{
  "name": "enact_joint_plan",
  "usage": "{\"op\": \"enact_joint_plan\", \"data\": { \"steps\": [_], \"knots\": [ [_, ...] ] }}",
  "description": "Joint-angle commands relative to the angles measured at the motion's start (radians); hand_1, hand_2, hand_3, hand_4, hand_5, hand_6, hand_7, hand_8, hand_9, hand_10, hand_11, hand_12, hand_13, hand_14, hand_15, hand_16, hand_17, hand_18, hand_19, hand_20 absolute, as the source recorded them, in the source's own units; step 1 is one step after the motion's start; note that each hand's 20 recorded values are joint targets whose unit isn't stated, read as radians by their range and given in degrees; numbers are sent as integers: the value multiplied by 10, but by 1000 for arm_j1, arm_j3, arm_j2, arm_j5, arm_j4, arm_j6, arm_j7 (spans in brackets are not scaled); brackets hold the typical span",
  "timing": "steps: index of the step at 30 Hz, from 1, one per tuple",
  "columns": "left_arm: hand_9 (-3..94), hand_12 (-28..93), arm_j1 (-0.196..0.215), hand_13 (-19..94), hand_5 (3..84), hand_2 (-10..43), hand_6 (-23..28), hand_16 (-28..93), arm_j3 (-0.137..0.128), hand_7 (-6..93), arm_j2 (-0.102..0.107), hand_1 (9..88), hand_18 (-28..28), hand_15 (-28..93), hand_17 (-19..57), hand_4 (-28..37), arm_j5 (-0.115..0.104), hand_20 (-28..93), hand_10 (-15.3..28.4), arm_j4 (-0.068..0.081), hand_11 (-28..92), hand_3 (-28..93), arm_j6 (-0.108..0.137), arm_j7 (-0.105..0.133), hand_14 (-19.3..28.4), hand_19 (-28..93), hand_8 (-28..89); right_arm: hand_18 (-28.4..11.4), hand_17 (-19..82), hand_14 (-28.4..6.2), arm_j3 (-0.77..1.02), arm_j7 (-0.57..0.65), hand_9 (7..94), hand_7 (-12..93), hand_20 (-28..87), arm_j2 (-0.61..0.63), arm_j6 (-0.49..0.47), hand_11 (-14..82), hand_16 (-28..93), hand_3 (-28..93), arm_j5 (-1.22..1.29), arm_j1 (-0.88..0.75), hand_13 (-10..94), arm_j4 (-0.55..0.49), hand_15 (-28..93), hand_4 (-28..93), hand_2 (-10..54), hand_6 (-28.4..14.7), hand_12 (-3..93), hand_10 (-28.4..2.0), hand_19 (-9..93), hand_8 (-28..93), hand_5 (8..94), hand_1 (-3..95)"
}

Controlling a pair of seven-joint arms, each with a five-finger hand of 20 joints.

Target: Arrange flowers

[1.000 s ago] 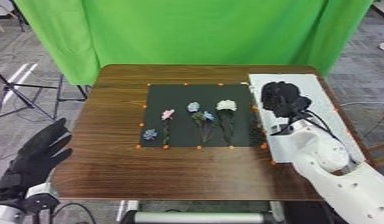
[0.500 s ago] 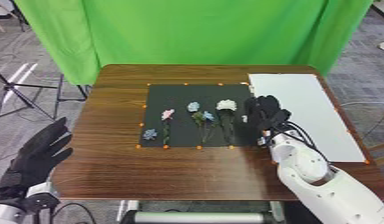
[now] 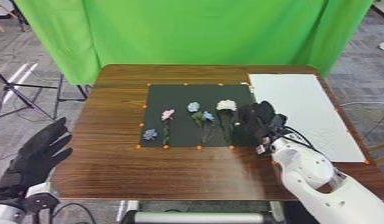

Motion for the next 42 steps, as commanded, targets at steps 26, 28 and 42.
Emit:
{"op": "enact_joint_plan", "data": {
  "steps": [26, 28, 42],
  "knots": [
    [155, 206, -50, 110, 210, -7, 6, 86, 45, 180, 13, 245, 177, 133, -126, -274, 7, 101, 81, -27, 99, 694, 69, 74, 108, 340, -97, -193, 38, -103, 585, -269, 332, 192, 317, -192, -266, 94, 337, 901, 1342, -325, 262, -176, 120, -214, 59, -16, 249, -120, 455, -119, 343, 167],
    [149, 206, -56, 108, 202, -9, 4, 86, 58, 181, 19, 239, 181, 133, -128, -277, -6, 100, 80, -32, 96, 696, 87, 96, 108, 344, -97, -195, 23, -105, 622, -274, 325, 156, 281, -246, -310, 57, 375, 877, 1473, -358, 246, -180, 39, -221, 41, -15, 240, -116, 398, -107, 338, 148],
    [112, 285, -104, 62, 142, -40, -18, 123, 82, 143, 27, 213, 203, -18, -171, -283, -33, 62, 50, -39, -82, 644, 49, 95, 108, 313, -82, -191, -70, -124, 745, -179, 214, 44, 134, -468, -458, -28, 302, 779, 1490, -489, 125, -229, -96, -248, -11, -24, 197, -98, 247, -58, 236, 86]
  ]
}}
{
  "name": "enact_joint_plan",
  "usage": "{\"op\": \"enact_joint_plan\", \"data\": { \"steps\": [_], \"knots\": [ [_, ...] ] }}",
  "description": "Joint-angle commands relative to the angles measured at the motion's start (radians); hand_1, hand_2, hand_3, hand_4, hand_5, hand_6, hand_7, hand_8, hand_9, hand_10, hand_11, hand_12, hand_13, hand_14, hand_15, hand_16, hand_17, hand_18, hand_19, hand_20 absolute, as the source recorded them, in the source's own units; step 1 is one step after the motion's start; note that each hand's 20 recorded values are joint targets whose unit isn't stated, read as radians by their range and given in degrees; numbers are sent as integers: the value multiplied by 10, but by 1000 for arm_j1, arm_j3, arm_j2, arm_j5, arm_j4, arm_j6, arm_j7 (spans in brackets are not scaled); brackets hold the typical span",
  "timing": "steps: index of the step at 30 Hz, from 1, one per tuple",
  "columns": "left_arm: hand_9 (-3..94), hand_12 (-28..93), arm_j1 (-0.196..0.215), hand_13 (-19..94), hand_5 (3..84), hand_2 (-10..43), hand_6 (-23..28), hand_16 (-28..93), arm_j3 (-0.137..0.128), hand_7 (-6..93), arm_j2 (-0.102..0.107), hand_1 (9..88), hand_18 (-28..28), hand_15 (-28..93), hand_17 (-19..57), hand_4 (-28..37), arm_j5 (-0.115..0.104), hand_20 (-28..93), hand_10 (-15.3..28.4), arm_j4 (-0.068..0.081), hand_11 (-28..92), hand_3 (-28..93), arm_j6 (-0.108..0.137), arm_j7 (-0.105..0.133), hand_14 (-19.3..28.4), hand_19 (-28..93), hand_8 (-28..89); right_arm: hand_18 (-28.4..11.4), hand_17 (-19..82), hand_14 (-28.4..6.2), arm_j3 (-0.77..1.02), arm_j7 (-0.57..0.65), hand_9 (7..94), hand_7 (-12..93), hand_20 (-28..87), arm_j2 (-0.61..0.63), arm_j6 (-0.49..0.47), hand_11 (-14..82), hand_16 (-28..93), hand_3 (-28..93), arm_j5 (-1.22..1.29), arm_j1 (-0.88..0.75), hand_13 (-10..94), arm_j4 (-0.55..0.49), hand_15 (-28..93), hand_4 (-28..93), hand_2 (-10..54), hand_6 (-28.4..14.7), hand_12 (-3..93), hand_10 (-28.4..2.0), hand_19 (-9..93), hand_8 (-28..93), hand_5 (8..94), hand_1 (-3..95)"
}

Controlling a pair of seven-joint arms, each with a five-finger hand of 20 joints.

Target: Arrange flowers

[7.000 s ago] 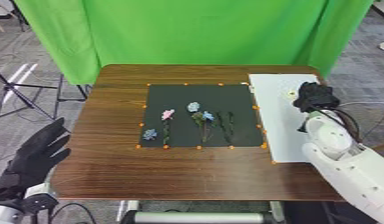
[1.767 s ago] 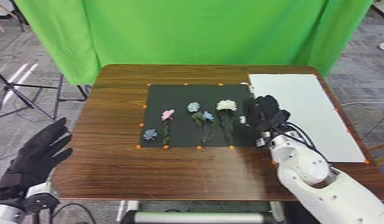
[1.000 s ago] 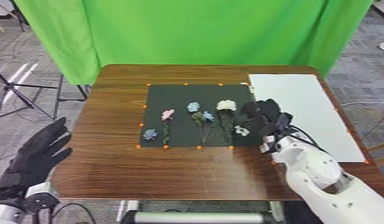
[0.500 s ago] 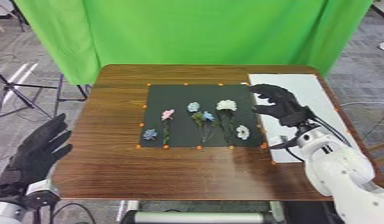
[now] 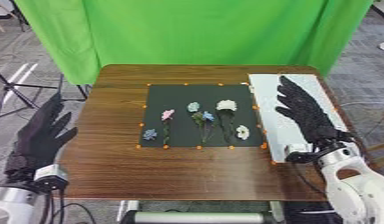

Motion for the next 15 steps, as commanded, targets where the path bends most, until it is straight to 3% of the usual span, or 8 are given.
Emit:
{"op": "enact_joint_plan", "data": {
  "steps": [1, 3, 6, 7, 9, 11, 15],
  "knots": [
    [111, 294, 3, 61, 141, -42, -17, 127, -18, 143, -43, 211, 203, -25, -174, -283, 12, 62, 50, -21, -87, 647, -36, -23, 107, 312, -80, -188, -70, -119, 46, 19, 214, 44, 135, -100, -64, -27, 305, 779, 299, -88, 126, -33, -95, -247, -11, -24, 197, -99, 247, -57, 237, 86],
    [110, 304, -6, 56, 139, -48, -14, 131, -5, 143, -53, 207, 204, -32, -178, -283, 17, 61, 51, -21, -95, 658, -15, -10, 107, 309, -78, -186, -66, -114, 44, 16, 221, 52, 139, -102, -45, -21, 325, 779, 311, -94, 133, -38, -90, -245, -12, -27, 203, -107, 251, -55, 243, 86],
    [109, 311, -11, 55, 140, -50, -10, 134, -9, 145, -78, 209, 205, -39, -183, -283, 23, 59, 53, -20, -97, 656, -33, -33, 107, 307, -76, -187, -57, -114, 27, 13, 232, 58, 150, -97, -21, -14, 349, 783, 296, -85, 151, -38, -77, -242, -20, -31, 210, -116, 263, -57, 251, 93],
    [110, 314, -9, 56, 141, -50, -9, 135, -3, 145, -81, 210, 205, -41, -183, -283, 19, 59, 54, -20, -97, 656, -29, -26, 107, 307, -76, -190, -56, -114, 20, 9, 233, 60, 155, -96, -11, -13, 355, 784, 291, -81, 154, -37, -73, -242, -22, -31, 213, -117, 269, -57, 252, 94],
    [111, 318, -18, 56, 143, -49, -7, 137, 0, 145, -87, 211, 207, -41, -184, -283, 21, 58, 55, -16, -96, 654, -40, -39, 109, 307, -76, -193, -56, -115, 11, 3, 239, 65, 165, -101, 5, -9, 368, 789, 285, -74, 161, -36, -67, -242, -27, -30, 220, -118, 280, -58, 253, 97],
    [113, 322, -28, 57, 145, -49, -6, 140, 8, 145, -84, 212, 208, -40, -186, -283, 13, 58, 57, -14, -91, 651, -34, -42, 110, 309, -75, -194, -54, -116, -4, -7, 244, 68, 169, -101, 28, -5, 373, 792, 271, -67, 167, -36, -63, -242, -31, -30, 225, -120, 286, -57, 254, 101],
    [119, 320, -59, 67, 154, -49, -3, 148, 49, 151, -90, 212, 192, -9, -180, -283, 22, 63, 62, -1, -64, 651, 2, -9, 104, 303, -78, -196, -49, -119, -5, -2, 254, 76, 176, -101, 24, -1, 378, 793, 272, -63, 175, -39, -58, -243, -32, -32, 234, -123, 296, -59, 259, 105]
  ]
}}
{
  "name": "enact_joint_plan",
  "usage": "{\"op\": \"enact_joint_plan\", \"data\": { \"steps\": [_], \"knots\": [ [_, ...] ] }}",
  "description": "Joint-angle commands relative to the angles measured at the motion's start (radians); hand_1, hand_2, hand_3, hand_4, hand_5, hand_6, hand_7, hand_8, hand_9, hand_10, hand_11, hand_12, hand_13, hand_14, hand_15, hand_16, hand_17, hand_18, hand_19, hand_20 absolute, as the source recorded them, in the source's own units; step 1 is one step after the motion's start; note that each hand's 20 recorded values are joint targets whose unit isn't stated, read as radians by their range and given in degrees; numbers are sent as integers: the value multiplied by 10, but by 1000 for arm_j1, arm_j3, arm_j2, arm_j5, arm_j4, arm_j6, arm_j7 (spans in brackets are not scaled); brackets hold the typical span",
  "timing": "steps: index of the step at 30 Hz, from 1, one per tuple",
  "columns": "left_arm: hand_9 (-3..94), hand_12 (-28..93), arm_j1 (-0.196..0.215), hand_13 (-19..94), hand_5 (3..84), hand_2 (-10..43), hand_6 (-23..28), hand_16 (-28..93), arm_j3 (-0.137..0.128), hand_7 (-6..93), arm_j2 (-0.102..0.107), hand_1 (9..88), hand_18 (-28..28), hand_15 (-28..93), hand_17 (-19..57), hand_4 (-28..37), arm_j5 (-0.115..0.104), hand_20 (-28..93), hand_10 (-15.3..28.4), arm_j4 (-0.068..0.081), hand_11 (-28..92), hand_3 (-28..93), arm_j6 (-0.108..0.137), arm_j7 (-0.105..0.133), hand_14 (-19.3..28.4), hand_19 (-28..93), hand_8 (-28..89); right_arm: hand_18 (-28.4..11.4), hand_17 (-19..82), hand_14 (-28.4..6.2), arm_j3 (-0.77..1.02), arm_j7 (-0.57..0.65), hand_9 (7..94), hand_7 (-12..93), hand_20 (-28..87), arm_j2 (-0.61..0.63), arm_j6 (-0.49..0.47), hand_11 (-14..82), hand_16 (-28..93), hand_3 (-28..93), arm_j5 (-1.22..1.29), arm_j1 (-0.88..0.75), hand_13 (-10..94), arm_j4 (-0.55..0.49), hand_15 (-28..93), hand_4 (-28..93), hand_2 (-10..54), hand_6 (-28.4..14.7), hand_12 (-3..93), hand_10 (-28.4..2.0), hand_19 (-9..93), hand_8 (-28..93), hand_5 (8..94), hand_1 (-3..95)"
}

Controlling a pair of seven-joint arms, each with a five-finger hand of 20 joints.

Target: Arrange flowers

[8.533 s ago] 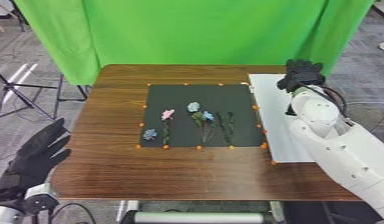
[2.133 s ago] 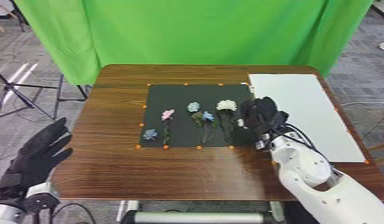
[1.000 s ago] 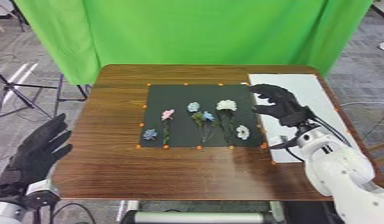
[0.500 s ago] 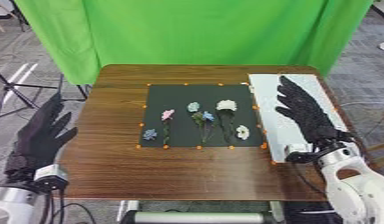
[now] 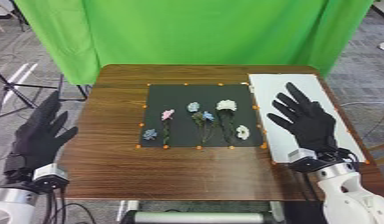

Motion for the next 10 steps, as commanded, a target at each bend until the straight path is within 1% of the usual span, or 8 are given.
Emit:
{"op": "enact_joint_plan", "data": {
  "steps": [1, 3, 5, 6, 7, 8, 9, 10],
  "knots": [
    [121, 315, -48, 71, 158, -51, -2, 147, 55, 152, -14, 210, 187, 0, -178, -283, 8, 67, 63, 15, -53, 657, 15, 12, 103, 301, -79, -196, -48, -120, -24, -21, 256, 77, 178, -8, 34, 0, 379, 794, -11, 7, 176, -13, -58, -243, -32, -32, 237, -124, 297, -60, 260, 105],
    [124, 309, -59, 74, 162, -53, -1, 146, 62, 153, -19, 210, 181, 9, -175, -283, 9, 69, 66, 20, -42, 669, 2, 5, 101, 297, -80, -197, -46, -119, -26, -22, 258, 79, 179, -10, 40, -1, 381, 795, -11, 2, 177, -14, -56, -243, -33, -33, 240, -125, 296, -61, 262, 105],
    [124, 304, -73, 74, 164, -54, 0, 143, 65, 152, -23, 211, 179, 11, -174, -283, 12, 71, 66, 27, -37, 675, -9, -13, 100, 294, -80, -196, -45, -118, -28, -21, 258, 78, 181, -11, 43, -2, 384, 796, -10, 1, 178, -13, -55, -243, -33, -33, 242, -125, 296, -62, 262, 106],
    [124, 302, -80, 74, 165, -53, 0, 142, 67, 153, -23, 212, 179, 12, -174, -283, 10, 72, 66, 30, -36, 675, -15, -15, 99, 294, -80, -196, -44, -117, -22, -17, 259, 75, 182, -13, 28, -2, 384, 796, -10, 0, 178, -13, -55, -242, -33, -33, 243, -125, 296, -63, 260, 106],
    [123, 301, -88, 74, 165, -52, 0, 141, 67, 153, -23, 213, 179, 12, -174, -283, 11, 72, 67, 33, -34, 675, -20, -24, 99, 293, -80, -196, -44, -117, -23, -24, 259, 71, 182, -11, 33, -3, 385, 797, -13, -3, 178, -16, -55, -242, -34, -35, 242, -126, 296, -65, 256, 107],
    [123, 299, -95, 74, 165, -52, 0, 140, 67, 153, -24, 213, 180, 13, -175, -283, 15, 74, 67, 34, -33, 676, -25, -35, 99, 294, -80, -196, -43, -116, -22, -26, 256, 67, 182, -8, 39, -5, 385, 797, -14, -4, 176, -20, -56, -242, -34, -35, 241, -126, 296, -65, 251, 107],
    [123, 298, -101, 74, 165, -50, 0, 140, 67, 152, -25, 214, 182, 13, -176, -283, 18, 74, 67, 35, -32, 675, -29, -40, 99, 296, -80, -195, -42, -116, -17, -24, 255, 64, 182, -10, 32, -7, 386, 796, -15, -3, 175, -21, -56, -242, -34, -33, 240, -126, 295, -66, 248, 108],
    [123, 297, -110, 74, 165, -50, 0, 139, 72, 152, -24, 214, 182, 14, -176, -283, 18, 75, 67, 39, -31, 675, -30, -33, 100, 297, -80, -195, -41, -116, -15, -28, 255, 63, 181, -13, 36, -8, 386, 796, -11, 0, 175, -22, -57, -242, -34, -33, 239, -126, 293, -66, 247, 109]
  ]
}}
